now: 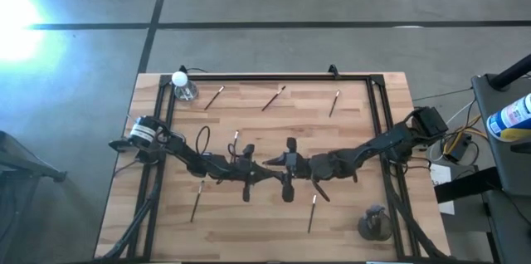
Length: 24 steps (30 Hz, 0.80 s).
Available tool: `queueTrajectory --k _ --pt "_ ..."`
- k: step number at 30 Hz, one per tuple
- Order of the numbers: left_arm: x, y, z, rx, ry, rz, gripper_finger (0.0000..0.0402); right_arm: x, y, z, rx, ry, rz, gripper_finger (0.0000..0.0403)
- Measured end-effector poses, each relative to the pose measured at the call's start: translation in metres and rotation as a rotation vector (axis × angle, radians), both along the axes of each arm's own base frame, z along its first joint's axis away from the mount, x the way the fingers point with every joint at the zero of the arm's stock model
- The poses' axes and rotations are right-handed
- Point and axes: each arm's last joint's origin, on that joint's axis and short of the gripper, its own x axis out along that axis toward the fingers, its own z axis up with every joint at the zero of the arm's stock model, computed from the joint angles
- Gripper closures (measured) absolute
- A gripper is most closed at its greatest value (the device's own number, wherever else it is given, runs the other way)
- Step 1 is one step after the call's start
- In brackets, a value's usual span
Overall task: Pick & Place Makeup Brushes
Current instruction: Put the black eyeshadow brush into the makeup holder
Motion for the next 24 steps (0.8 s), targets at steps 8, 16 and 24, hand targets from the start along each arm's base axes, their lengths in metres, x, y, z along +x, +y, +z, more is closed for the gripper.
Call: queueTrajectory --k 8,16,24 --pt "0.0 0.001 0.0 -0.007 0.003 0.025 0.0385 -0.001 0.0 0.002 -0.026 -0.004 -0.028 0.0383" --pt "-0.001 0.004 -0.005 -0.06 0.042 0.118 0.0298 -0.035 -0.004 0.023 0.038 0.133 -0.26 0.0388" --pt "-0.001 0.004 -0.006 -0.051 0.052 0.116 0.0255 -0.111 0.019 0.057 0.173 0.338 -0.421 0.039"
